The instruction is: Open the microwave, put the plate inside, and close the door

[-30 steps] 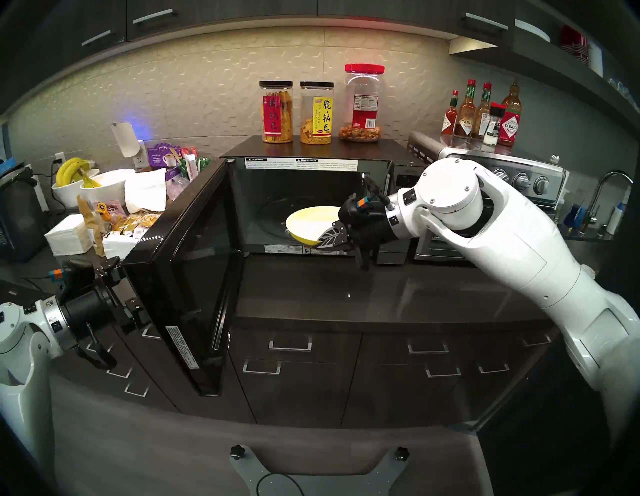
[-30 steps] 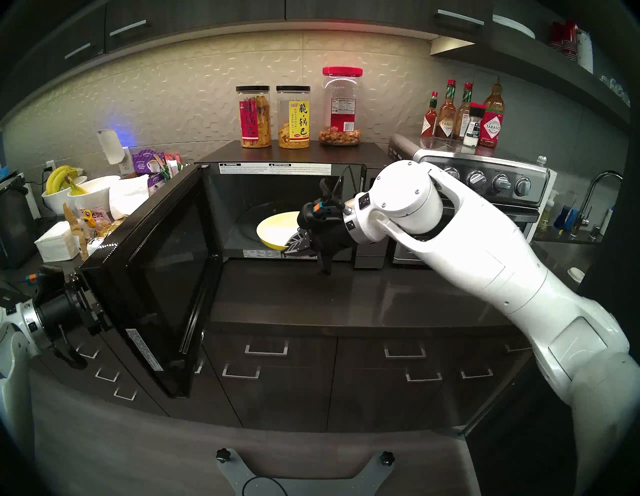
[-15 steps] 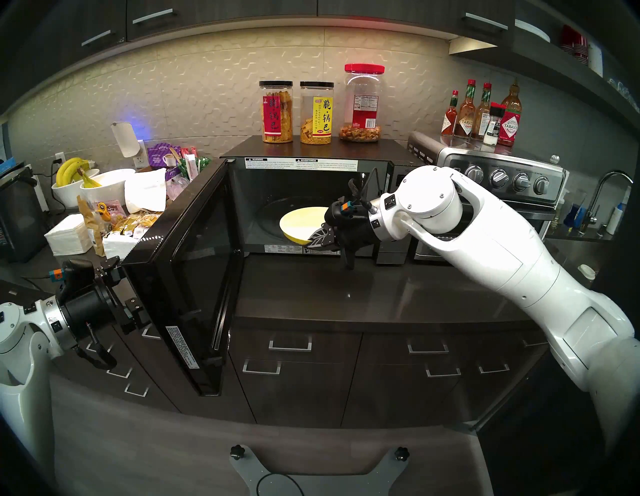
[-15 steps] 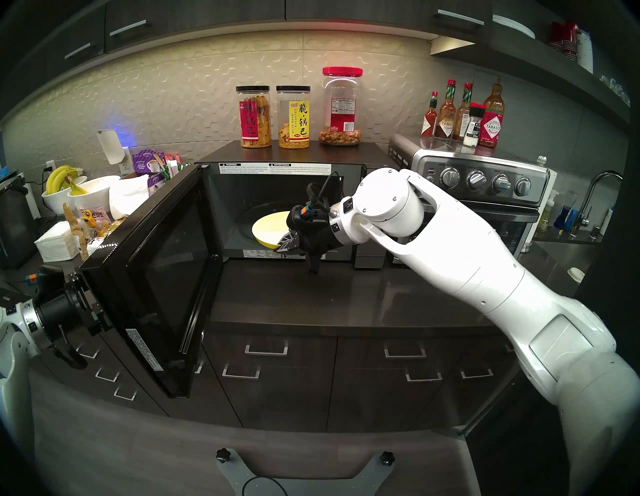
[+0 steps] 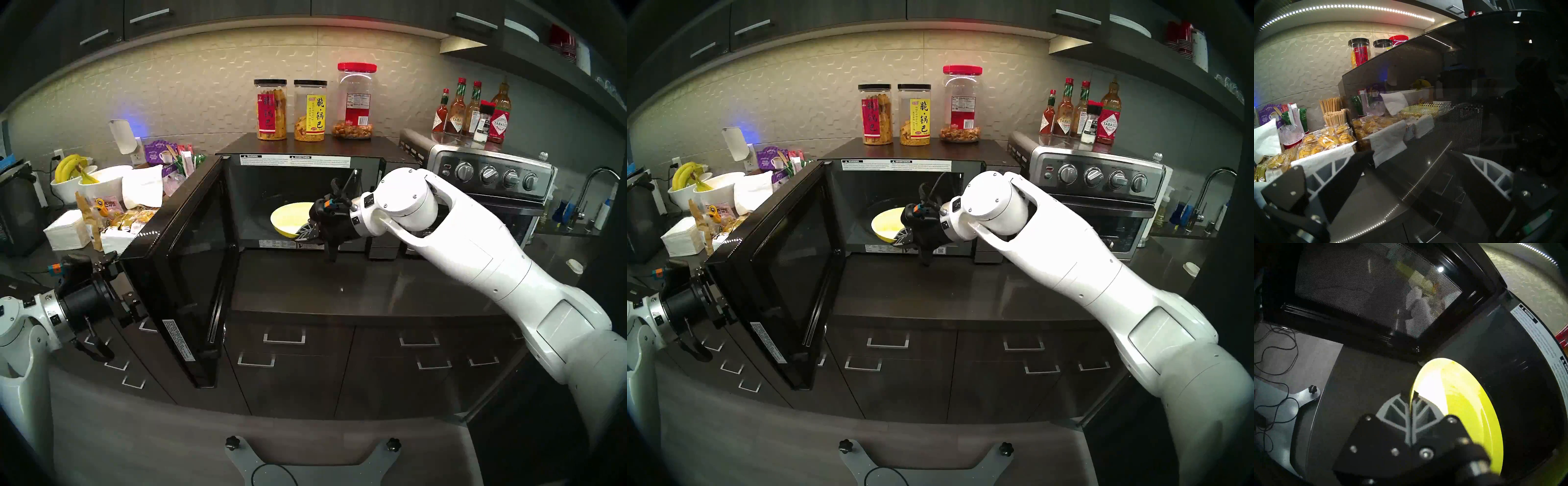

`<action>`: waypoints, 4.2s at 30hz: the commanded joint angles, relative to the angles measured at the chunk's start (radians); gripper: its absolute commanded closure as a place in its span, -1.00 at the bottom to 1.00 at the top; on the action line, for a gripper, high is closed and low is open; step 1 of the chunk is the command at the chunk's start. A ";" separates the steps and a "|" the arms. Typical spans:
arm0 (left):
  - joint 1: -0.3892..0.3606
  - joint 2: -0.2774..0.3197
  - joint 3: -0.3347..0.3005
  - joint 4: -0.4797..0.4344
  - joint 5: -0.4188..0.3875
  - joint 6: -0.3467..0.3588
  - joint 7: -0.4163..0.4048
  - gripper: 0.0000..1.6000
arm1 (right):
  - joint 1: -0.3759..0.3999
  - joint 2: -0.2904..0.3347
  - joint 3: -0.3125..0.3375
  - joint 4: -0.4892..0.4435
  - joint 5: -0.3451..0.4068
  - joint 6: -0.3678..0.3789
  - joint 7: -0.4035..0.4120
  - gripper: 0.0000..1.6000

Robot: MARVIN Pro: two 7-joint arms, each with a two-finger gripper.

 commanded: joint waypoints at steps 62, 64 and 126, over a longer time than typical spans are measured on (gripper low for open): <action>-0.003 -0.002 -0.005 -0.011 0.003 0.004 -0.006 -1.00 | 0.033 -0.190 -0.009 0.244 -0.081 -0.078 -0.049 1.00; -0.003 -0.002 -0.005 -0.011 0.003 0.004 -0.006 -1.00 | 0.033 -0.190 -0.009 0.244 -0.081 -0.078 -0.049 1.00; -0.007 -0.005 -0.005 -0.010 0.007 0.006 -0.010 -1.00 | 0.106 -0.377 -0.015 0.515 -0.191 -0.095 -0.107 1.00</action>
